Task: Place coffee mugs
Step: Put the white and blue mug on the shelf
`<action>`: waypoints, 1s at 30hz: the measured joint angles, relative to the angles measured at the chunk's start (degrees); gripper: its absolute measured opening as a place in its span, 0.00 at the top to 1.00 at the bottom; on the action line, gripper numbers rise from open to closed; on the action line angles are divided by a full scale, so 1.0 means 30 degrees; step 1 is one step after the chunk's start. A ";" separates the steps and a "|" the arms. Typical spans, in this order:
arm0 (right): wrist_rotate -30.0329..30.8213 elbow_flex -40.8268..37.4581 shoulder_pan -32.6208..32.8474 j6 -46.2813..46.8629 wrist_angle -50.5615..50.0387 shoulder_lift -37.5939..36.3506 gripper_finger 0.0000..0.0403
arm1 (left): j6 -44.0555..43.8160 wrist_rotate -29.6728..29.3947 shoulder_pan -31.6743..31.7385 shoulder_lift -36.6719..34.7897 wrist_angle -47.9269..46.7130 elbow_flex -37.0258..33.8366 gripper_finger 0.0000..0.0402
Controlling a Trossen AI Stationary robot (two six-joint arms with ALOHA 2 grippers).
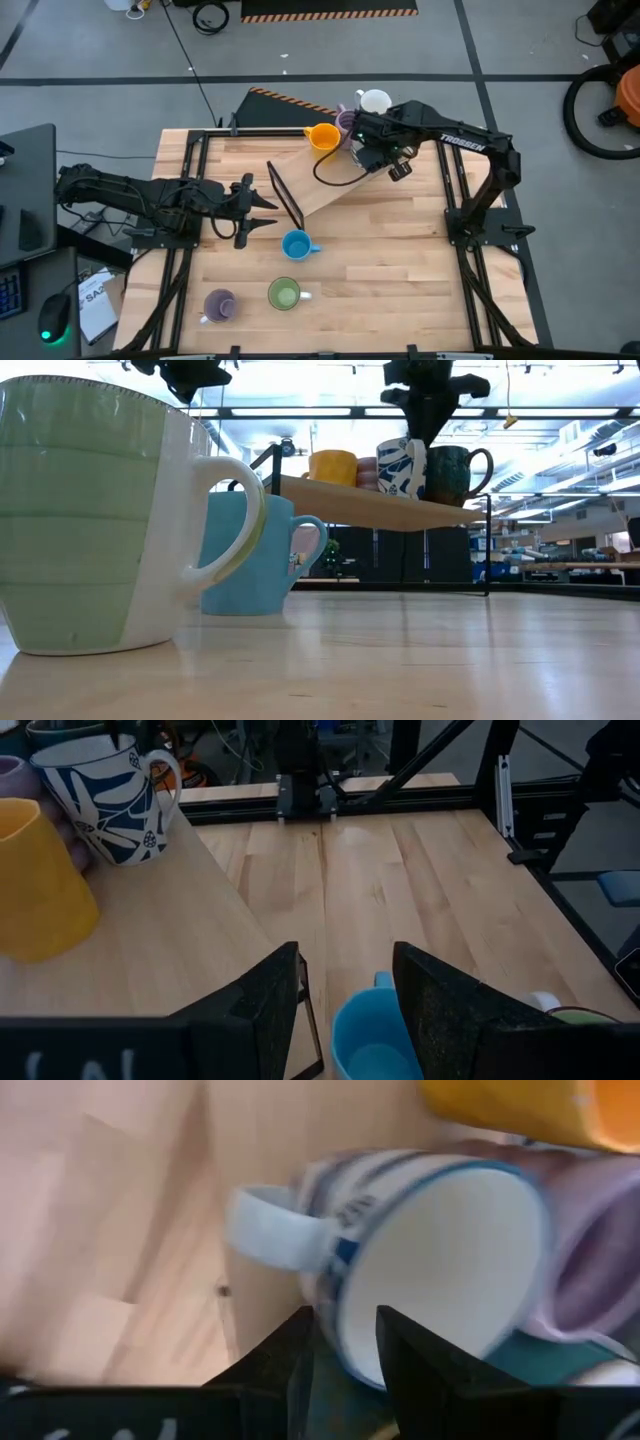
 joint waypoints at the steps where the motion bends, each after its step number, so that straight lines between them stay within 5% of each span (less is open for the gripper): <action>1: 0.0430 0.0000 0.0108 0.0027 0.0101 -0.0081 0.71 | 0.0006 -0.0001 0.0000 0.0000 0.0047 0.0000 0.57; 12: 0.2655 0.0000 0.1520 0.0511 0.0358 -0.1092 0.71 | 0.0057 -0.0021 -0.0002 0.0000 0.0089 0.0000 0.57; 21: 0.0704 0.0001 0.3314 0.1627 0.2153 -0.1418 0.71 | 0.0039 -0.0365 -0.0007 0.0000 0.0104 0.0004 0.57; 30: 0.2527 -0.2206 0.4995 0.0668 0.4152 -0.0807 0.71 | -0.0147 -0.0365 -0.0007 0.0000 0.0073 0.0000 0.57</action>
